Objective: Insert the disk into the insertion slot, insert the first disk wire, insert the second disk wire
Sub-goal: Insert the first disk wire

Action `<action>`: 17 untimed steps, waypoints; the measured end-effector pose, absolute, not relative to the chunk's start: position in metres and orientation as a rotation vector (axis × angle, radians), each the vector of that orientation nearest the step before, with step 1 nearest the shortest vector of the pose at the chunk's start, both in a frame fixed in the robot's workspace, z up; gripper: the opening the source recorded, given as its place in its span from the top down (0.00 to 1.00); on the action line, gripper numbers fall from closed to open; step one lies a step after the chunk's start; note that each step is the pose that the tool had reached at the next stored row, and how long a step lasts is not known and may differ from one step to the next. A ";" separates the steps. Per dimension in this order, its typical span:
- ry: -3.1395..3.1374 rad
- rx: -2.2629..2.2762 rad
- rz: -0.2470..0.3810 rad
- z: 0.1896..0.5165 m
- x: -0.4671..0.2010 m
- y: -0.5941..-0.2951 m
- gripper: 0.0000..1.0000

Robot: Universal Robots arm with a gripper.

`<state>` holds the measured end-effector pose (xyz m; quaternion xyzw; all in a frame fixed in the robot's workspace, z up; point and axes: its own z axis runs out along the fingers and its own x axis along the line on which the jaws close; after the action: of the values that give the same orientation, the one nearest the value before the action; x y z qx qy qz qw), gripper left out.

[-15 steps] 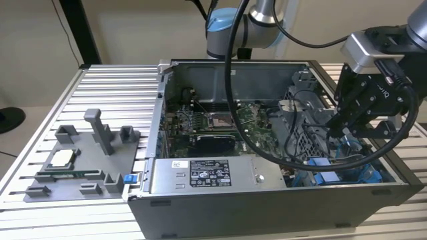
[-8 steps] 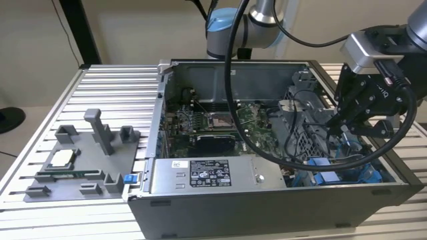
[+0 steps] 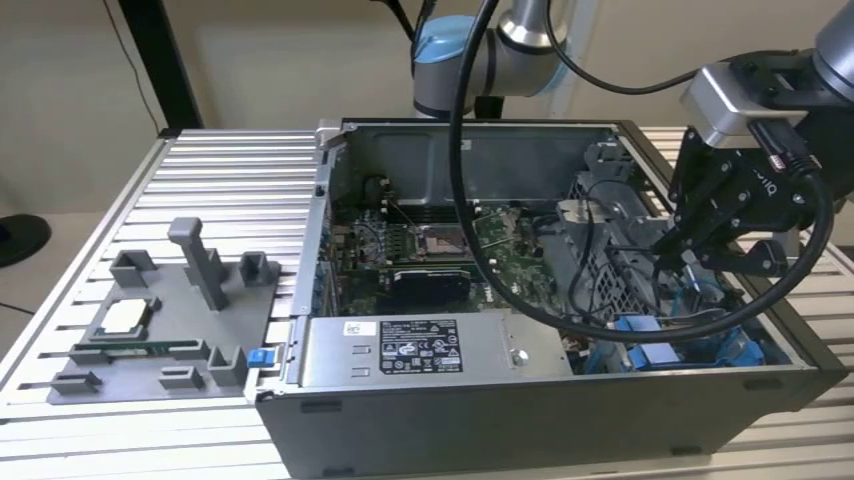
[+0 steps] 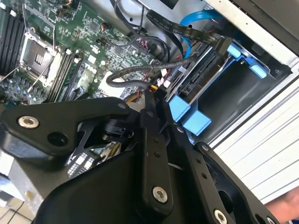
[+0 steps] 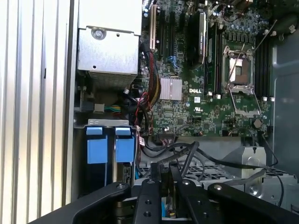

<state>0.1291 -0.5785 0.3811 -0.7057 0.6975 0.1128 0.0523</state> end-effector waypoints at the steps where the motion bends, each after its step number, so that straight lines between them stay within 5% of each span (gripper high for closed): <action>1: 2.121 -2.146 0.343 0.381 0.129 -0.578 1.00; 8: 2.127 -2.151 0.333 0.380 0.129 -0.579 1.00; 17: 2.189 -2.204 0.231 0.379 0.130 -0.581 1.00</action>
<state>0.1299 -0.5814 0.3789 -0.7075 0.7027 0.0741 0.0132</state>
